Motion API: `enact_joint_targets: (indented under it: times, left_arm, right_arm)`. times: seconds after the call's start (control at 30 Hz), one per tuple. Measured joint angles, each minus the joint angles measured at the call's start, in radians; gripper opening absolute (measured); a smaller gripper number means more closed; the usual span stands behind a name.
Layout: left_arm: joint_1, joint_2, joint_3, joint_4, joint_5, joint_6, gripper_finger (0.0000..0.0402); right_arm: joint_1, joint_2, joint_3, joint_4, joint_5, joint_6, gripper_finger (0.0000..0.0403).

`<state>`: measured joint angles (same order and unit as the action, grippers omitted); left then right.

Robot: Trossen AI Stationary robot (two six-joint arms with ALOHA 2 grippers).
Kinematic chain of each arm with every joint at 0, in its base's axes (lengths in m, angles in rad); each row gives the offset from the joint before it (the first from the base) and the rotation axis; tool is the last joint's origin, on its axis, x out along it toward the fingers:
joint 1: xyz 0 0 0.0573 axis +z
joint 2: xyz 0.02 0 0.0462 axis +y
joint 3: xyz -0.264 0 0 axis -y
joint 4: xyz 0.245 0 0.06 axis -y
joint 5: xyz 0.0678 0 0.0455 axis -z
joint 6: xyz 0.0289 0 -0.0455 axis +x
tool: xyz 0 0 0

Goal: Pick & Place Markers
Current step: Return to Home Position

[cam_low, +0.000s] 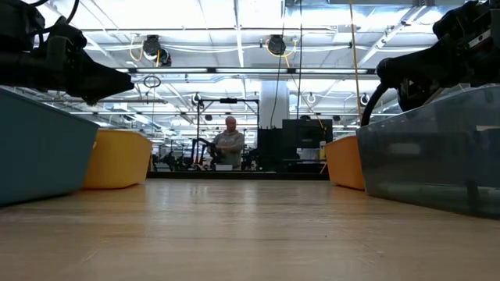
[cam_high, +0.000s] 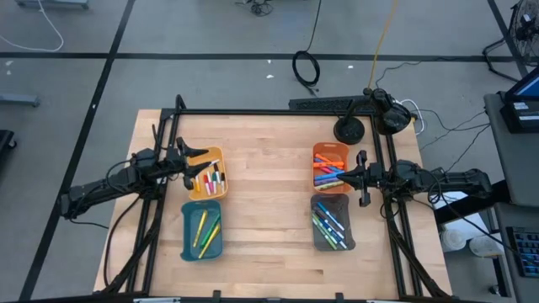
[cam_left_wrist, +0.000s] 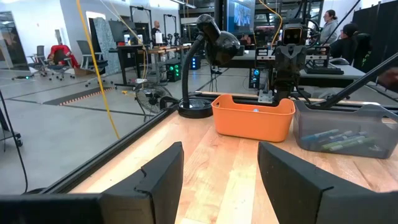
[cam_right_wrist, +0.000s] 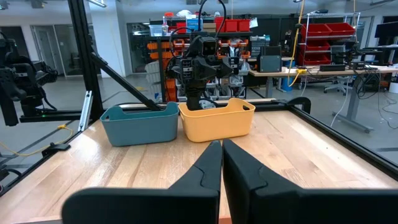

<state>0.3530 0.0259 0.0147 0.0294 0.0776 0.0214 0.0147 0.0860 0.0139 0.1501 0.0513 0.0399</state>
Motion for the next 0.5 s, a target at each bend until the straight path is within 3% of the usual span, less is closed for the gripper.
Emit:
enact_joint_targets:
  times: [0.5]
  left_arm:
    - [0.0,0.0,0.0,0.0,0.0,0.0,0.0209]
  right_arm:
    - [0.0,0.0,0.0,0.0,0.0,0.0,0.0004]
